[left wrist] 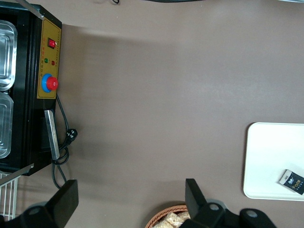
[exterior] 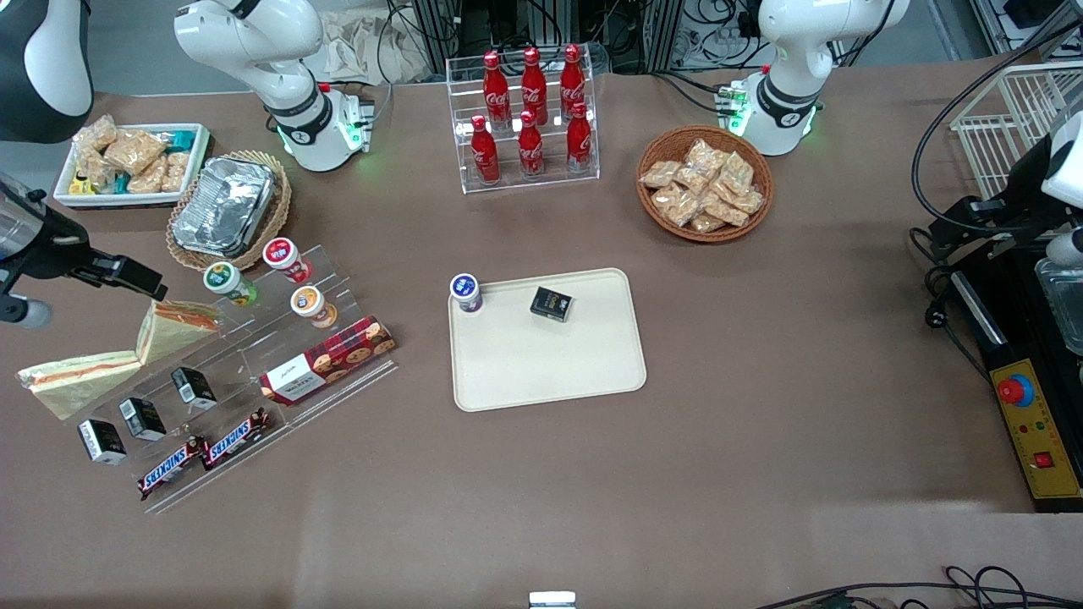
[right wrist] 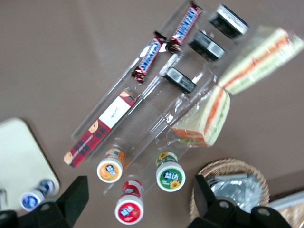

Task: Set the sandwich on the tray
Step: 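Move the right gripper over the wrapped triangular sandwich in the acrylic display, then lower the right gripper and close it on the wrapped sandwich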

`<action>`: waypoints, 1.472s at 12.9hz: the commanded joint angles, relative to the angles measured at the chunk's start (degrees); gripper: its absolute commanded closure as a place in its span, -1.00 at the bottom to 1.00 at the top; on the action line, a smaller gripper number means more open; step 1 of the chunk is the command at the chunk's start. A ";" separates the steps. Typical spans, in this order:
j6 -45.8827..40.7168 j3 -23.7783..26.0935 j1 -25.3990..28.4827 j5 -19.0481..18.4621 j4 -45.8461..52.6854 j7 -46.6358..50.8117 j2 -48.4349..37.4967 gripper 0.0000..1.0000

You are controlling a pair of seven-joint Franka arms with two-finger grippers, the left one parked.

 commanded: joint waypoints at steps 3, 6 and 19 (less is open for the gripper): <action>-0.79 -0.51 -3.22 0.40 1.59 7.33 2.13 -0.95; 2.26 -0.42 -10.42 -0.22 1.24 6.63 5.46 -0.96; 22.58 -1.38 -19.14 -0.31 1.76 21.04 19.09 -0.96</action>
